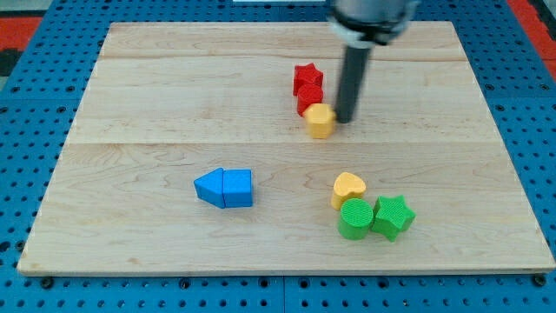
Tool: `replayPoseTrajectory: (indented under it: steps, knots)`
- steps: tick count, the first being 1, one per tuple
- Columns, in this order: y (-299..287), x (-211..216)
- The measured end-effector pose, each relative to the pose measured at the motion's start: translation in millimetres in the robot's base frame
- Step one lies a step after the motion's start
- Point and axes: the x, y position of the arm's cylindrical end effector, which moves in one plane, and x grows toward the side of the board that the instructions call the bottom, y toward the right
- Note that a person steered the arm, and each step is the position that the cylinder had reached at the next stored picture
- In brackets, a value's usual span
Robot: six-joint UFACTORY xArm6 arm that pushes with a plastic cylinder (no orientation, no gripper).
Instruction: Move the yellow hexagon towards center left
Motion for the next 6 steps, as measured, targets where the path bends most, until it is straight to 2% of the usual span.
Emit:
replayPoseTrajectory:
  steps: [1,2,3,4,5,6]
  knots:
    - [-105.2,14.0]
    - [-81.9,12.9]
    - [-46.9,52.3]
    - [-110.7,65.0]
    - [-165.3,46.0]
    - [-193.6,17.2]
